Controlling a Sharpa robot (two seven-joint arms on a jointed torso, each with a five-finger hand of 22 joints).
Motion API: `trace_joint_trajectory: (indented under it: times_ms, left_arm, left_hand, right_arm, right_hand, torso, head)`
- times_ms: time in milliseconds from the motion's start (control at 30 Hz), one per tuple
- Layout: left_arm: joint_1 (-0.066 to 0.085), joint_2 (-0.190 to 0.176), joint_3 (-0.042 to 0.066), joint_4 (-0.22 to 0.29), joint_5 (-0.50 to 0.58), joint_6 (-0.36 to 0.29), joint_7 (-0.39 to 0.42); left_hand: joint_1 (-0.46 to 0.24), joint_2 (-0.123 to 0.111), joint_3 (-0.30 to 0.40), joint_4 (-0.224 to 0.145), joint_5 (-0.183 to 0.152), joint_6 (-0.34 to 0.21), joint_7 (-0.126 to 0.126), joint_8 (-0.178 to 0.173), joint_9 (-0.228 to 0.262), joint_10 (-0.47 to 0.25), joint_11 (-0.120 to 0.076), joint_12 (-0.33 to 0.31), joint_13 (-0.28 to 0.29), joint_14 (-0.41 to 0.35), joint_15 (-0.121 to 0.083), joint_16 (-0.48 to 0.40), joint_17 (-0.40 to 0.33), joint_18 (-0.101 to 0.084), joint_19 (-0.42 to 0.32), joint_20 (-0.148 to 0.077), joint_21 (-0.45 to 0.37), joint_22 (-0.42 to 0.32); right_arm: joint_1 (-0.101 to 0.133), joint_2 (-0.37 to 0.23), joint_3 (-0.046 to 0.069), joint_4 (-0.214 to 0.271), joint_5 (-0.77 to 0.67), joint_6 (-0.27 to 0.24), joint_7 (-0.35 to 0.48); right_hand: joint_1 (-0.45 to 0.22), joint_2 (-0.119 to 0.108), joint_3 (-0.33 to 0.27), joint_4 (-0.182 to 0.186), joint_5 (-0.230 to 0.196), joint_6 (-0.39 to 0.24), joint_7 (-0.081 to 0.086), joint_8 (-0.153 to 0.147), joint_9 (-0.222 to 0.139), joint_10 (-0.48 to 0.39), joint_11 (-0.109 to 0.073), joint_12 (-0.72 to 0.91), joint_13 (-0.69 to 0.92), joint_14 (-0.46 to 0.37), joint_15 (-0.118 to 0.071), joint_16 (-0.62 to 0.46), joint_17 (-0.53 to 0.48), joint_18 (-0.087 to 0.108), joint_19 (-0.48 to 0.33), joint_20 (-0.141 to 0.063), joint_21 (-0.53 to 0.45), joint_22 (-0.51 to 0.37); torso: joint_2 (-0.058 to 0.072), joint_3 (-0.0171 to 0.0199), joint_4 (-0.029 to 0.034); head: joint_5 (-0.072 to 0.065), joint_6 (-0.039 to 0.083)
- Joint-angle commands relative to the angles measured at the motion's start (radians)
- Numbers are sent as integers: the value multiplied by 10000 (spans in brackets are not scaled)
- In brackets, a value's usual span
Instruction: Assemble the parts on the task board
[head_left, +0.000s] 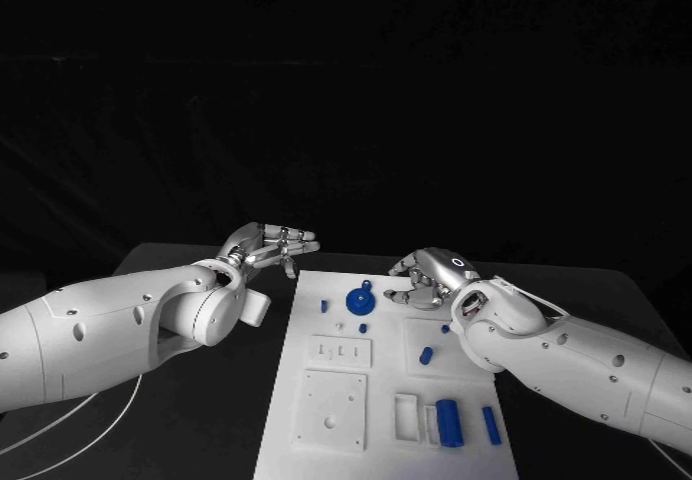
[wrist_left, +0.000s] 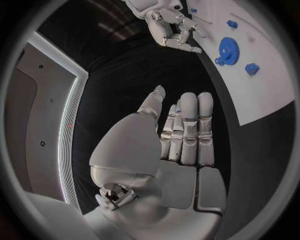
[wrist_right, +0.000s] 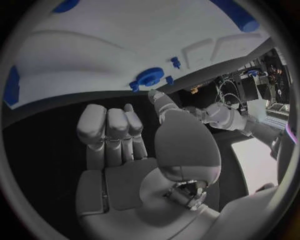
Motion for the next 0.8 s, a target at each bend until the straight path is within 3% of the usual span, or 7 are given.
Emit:
trace_joint_trajectory:
  times_ms: [33,167,333,367,567,733,800]
  left_arm:
    - [4,10,10,-81,67,154,150]
    - [-7,19,10,-165,91,248,145]
    - [-50,19,9,-252,105,338,137]
    - [-55,19,9,-263,106,346,137]
    - [-93,20,9,-329,110,406,139]
    - [-129,20,9,-366,108,466,128]
    - [-139,20,9,-379,107,478,127]
  left_hand:
    - [-32,50,-44,-42,-7,-56,-17,11,-4,-76,19,-8,12,44,42,34,10,173,-2,8,-32,10]
    - [-32,67,-40,-38,-12,-57,-21,11,-3,-27,6,-5,12,52,35,33,8,175,9,6,-56,41]
    - [-24,102,-11,-43,-3,-45,-40,11,-7,147,-46,2,13,95,-2,50,15,167,40,-27,-45,52]
    - [-24,102,-10,-43,-3,-45,-41,11,-7,148,-46,2,13,96,-3,50,15,167,40,-28,-45,52]
    - [-23,115,21,-56,5,-31,-57,13,-14,319,-98,0,11,138,-43,56,22,140,54,-67,-53,58]
    - [-31,126,42,-59,1,-33,-66,12,-21,458,-138,4,14,148,-71,48,25,115,54,-95,-66,59]
    - [-31,126,42,-59,1,-33,-66,12,-21,458,-138,4,14,148,-71,48,25,115,54,-95,-66,59]
  right_arm:
    - [-7,-400,141,204,617,-310,663]
    - [-28,-827,343,331,1109,45,935]
    - [-50,-1430,592,350,2086,861,1506]
    - [-51,-1511,619,324,2231,983,1616]
    - [-64,-1878,719,-57,2860,1741,2319]
    - [-122,-2018,742,-454,3108,2133,2681]
    - [-166,-2045,745,-591,3160,2256,2773]
  right_hand:
    - [139,15,-204,-2,-12,-85,-1,-23,-1,-4,49,-3,-33,-1,77,19,-21,19,493,97,14,1257]
    - [483,115,-86,-247,-66,-88,19,-27,-6,-19,51,-6,-31,-7,76,-2,-34,19,475,98,-9,1253]
    - [461,101,1683,-1567,-82,32,38,-31,-7,-72,38,-3,-1,-22,33,28,47,-5,409,83,-63,1240]
    - [460,136,1756,-1737,-77,41,50,-41,-15,-64,43,3,4,-13,70,50,73,-13,409,84,-39,1249]
    - [386,398,1395,-2288,-27,75,47,-39,-12,-80,35,3,21,-17,75,42,153,-28,366,92,44,1259]
    - [423,480,1003,-2393,78,7,56,-35,-11,-85,47,-2,22,-16,85,36,193,-22,351,103,86,1262]
    - [460,485,989,-2434,106,-41,72,-42,-14,-99,51,-25,7,-16,86,35,197,-21,346,104,89,1263]
  torso:
    - [-36,49,-109]
    - [-57,102,-188]
    - [-94,177,-355]
    - [-97,187,-384]
    - [-99,278,-491]
    - [-89,340,-504]
    - [-88,332,-494]
  head:
    - [20,56]
    - [-1,68]
    - [2,94]
    - [-2,96]
    - [-19,83]
    - [-11,68]
    - [-23,60]
